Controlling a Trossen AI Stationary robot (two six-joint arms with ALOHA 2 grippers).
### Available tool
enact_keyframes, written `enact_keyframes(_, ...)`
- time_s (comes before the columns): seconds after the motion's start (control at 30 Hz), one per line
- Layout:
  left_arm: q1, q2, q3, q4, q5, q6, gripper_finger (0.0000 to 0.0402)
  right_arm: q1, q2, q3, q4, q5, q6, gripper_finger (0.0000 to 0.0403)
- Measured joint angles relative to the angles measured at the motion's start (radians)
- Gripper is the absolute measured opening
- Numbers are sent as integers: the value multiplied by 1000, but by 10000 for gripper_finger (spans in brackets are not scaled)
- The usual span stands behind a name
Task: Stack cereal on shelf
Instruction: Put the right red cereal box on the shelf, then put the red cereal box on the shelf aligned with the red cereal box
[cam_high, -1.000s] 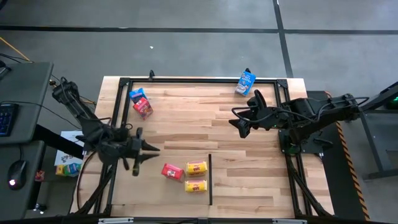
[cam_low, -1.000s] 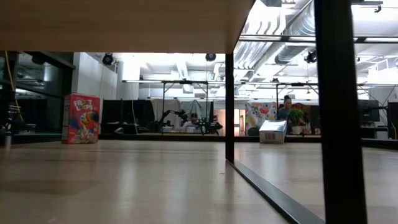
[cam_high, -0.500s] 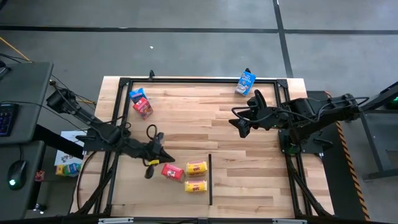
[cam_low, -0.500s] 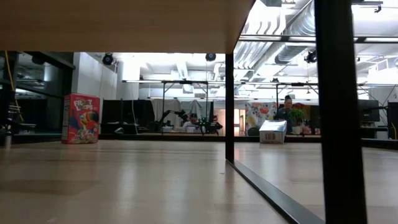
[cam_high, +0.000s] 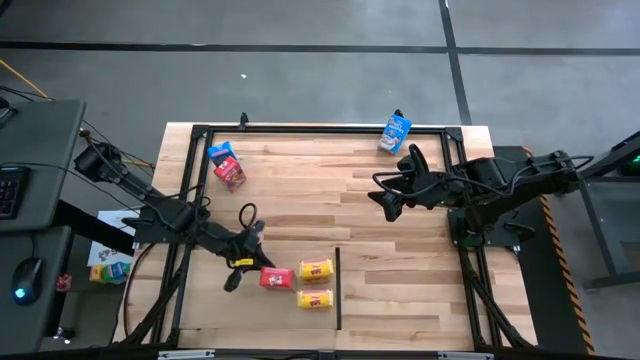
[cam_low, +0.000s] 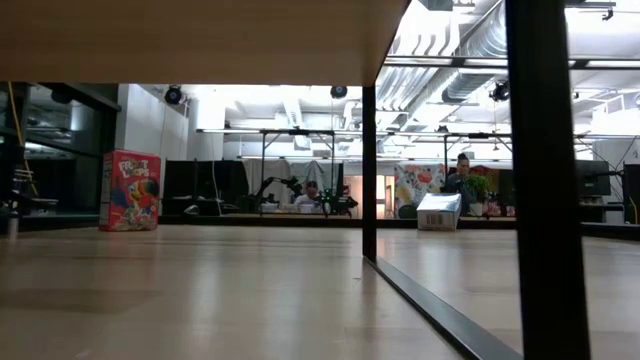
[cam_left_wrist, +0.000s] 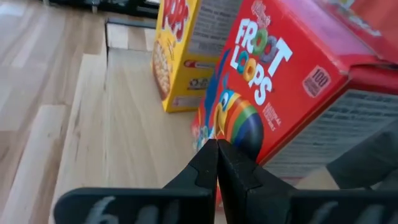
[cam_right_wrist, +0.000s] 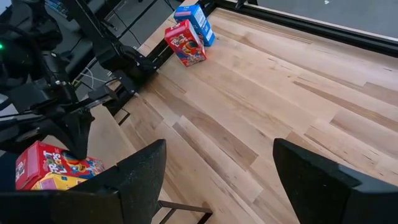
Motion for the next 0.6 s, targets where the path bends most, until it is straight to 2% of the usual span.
enact_keyframes(0.17, 0, -12, 0, -10, 38, -38, 0, 0, 0, 0, 0, 2, 0, 287)
enact_keyframes(0.3, 0, -72, -1, -100, 44, -50, 0, 0, 0, 0, 0, 2, 0, 287)
enact_keyframes(0.6, 87, -340, -1, -302, -89, -18, 0, 0, 0, 0, -3, 50, 0, 287)
